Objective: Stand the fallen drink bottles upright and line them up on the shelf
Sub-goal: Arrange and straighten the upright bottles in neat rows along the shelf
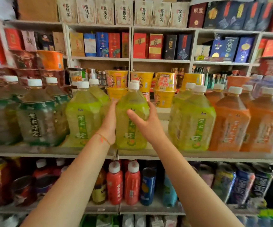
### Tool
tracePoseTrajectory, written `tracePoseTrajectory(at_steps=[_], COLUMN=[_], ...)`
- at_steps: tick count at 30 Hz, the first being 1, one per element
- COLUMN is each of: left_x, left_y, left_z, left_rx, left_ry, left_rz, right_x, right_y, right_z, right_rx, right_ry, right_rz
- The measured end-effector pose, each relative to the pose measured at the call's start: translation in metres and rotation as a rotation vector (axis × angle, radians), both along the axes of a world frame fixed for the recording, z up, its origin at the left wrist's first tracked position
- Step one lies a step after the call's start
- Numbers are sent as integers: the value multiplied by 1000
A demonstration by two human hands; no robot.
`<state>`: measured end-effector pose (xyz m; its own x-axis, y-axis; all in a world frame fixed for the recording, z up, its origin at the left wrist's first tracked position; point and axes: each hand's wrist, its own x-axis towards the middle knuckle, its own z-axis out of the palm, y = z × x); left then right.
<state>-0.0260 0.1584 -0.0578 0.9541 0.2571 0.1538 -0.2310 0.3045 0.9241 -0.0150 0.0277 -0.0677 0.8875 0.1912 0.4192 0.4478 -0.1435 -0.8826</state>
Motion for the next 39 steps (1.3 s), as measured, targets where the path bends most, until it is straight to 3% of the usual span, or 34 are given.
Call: tracePoseTrajectory(at_steps=[5,10,15,18,27,30,33,37,39], left_x=[7,11,16,19,21,16,4,-31,-40], left_y=[-14,-35,-54,-68,-79,-79,-76,-38,-3], left_z=[-2,-5,-3,-4,-3,-1,-7,-11,-14], left_rx=[-64,-57,-54,-32,-84,-18,222,724,797], left_ry=[-19,-43,-39,-32,-16,5,-119,-673,-684], left_rz=[-165,-221,-250,-302,-267,-202,85,856,1041], right_x=[-5,-16,-25,-22,-15,-17,-28,-40,-44], right_y=[-19,-39,-46,-58,-65,-66,-58,-32,-8], right_z=[1,13,28,30,33,31,27,20,18], right_rx=[-81,-199,-543,-728,-765,-711,-475,-219,-203], right_ry=[-59,-268,-596,-669,-663,-679,-787,-1038,-1038], right_rz=[-96,-208,-480,-681,-724,-691,-658,-558,-440])
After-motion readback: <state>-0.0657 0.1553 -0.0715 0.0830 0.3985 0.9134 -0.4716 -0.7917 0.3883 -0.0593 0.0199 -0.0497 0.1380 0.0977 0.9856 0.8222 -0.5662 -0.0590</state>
